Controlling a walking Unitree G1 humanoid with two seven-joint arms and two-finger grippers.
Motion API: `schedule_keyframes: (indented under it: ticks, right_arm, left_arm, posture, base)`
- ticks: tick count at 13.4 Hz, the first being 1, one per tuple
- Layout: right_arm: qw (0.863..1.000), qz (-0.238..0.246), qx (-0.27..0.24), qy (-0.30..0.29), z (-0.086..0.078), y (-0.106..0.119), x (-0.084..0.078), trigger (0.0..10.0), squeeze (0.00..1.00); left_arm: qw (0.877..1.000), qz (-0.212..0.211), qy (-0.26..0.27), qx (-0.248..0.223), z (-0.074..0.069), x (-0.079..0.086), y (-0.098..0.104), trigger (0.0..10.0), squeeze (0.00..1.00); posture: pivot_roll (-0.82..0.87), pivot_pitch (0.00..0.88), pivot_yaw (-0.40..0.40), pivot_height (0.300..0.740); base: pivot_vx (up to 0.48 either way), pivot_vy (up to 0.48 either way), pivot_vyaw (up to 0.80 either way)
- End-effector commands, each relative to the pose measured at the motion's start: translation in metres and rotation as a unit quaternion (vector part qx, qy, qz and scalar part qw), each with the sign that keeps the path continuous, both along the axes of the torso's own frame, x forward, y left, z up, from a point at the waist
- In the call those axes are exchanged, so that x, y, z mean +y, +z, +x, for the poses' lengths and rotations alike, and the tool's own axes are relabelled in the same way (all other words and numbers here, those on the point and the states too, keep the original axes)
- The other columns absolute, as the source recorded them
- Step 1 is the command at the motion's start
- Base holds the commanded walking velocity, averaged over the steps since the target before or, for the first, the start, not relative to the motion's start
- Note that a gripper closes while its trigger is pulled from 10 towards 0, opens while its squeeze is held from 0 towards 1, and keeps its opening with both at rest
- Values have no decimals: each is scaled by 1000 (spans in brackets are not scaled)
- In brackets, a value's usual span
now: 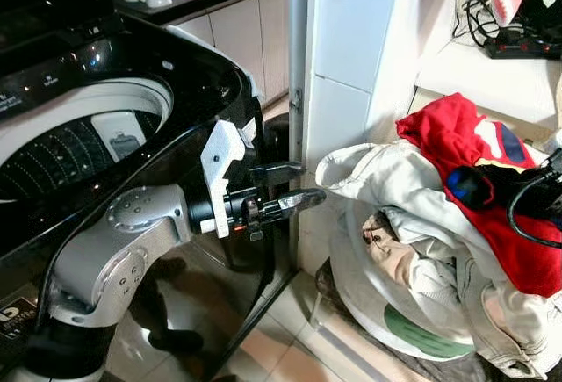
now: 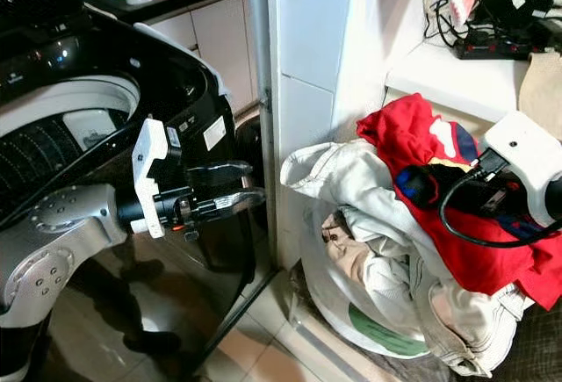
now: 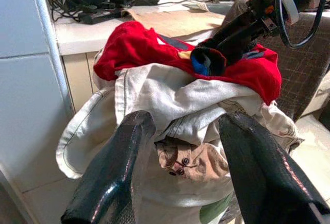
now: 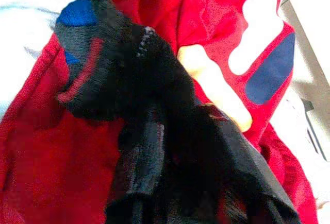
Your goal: Clothes washing
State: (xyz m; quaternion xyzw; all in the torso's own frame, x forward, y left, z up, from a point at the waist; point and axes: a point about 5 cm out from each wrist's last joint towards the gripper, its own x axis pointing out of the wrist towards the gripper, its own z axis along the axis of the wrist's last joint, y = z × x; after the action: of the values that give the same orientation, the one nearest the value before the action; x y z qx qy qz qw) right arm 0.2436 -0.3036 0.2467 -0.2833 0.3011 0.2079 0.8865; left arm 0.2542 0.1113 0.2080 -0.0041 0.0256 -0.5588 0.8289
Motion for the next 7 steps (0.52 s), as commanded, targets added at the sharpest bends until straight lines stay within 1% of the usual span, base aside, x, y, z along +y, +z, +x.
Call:
schedule_keyframes:
  ticks: [1,7]
  right_arm:
    - [1000,-11,-1,8,2,5,0,0,0]
    - [1000,-7,3,7,0,7,-2,0,0]
  left_arm:
    - [1000,-1,6,-5,-3,3,4,10000,0]
    - [1000,2,5,-1,-4,4,4,10000,0]
  posture:
    - [-108,0,24,740]
    - [-110,4,30,740]
  base:
    - [0,0,0]
    - [0,0,0]
